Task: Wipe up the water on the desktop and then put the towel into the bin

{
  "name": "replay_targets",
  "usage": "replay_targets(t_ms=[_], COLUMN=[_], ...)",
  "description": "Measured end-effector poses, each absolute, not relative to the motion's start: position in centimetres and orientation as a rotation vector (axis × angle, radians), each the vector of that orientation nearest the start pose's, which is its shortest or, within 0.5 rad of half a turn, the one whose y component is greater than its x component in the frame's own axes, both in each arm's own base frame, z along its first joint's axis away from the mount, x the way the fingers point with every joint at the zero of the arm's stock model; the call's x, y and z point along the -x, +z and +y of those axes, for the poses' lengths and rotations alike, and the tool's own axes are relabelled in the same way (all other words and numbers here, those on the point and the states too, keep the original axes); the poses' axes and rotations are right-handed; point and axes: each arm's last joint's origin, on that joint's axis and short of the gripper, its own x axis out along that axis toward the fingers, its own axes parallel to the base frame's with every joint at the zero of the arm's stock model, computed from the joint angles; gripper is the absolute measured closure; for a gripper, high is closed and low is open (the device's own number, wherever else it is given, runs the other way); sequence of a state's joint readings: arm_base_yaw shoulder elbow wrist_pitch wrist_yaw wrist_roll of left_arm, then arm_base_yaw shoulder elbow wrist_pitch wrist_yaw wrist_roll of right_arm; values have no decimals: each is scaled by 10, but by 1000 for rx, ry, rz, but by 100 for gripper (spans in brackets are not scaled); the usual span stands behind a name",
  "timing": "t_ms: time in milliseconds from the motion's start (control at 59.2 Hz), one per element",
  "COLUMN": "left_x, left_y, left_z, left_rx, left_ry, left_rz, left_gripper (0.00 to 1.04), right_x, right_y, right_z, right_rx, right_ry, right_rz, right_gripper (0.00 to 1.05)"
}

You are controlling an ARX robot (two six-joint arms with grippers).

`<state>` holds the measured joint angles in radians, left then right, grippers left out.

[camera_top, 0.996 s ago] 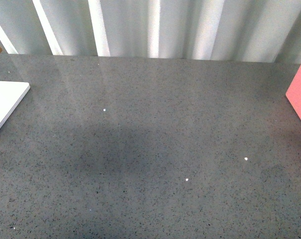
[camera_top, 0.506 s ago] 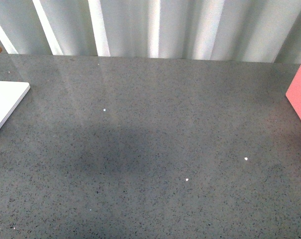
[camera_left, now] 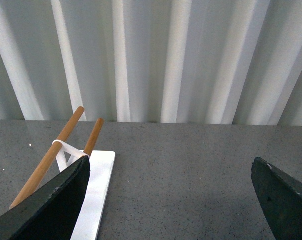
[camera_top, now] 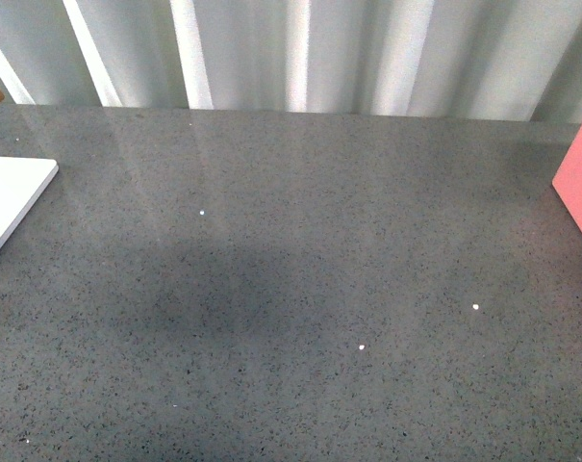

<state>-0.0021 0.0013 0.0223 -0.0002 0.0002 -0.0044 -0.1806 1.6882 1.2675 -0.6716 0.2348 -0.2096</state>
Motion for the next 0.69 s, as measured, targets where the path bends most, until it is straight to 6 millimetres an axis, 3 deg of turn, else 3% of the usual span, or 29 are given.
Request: replay_targets(t_ms=[186,219,304,371,490,574,692], left_x=[-96,-96,-96,-96,-96,-96,-96], left_y=[171,171,171,171,171,171,171], left_z=[0,0,0,0,0,0,0], left_rx=[4,5,5,4,4,4,4], left_ry=[-2,-2,2,-2,-2,-2,-2], left_rz=[-21,-20,-21,-21,-22,-21,-21], left_gripper=[7,7,7,7,7,7,7], right_x=[-336,-336,-323,-305,-278,-255,-225], right_y=[235,230,211,199,207,210,190], right_z=[-68,-70,-61,-52,-38,-30,-20], right_rx=[210,141,-17,-21,31,36,26], right_ry=[-254,-214,-53,-4,11,7,4], right_rz=[1130,1005,666,428,72,-20,19], right_gripper=[7,11,26,37,57,75,102])
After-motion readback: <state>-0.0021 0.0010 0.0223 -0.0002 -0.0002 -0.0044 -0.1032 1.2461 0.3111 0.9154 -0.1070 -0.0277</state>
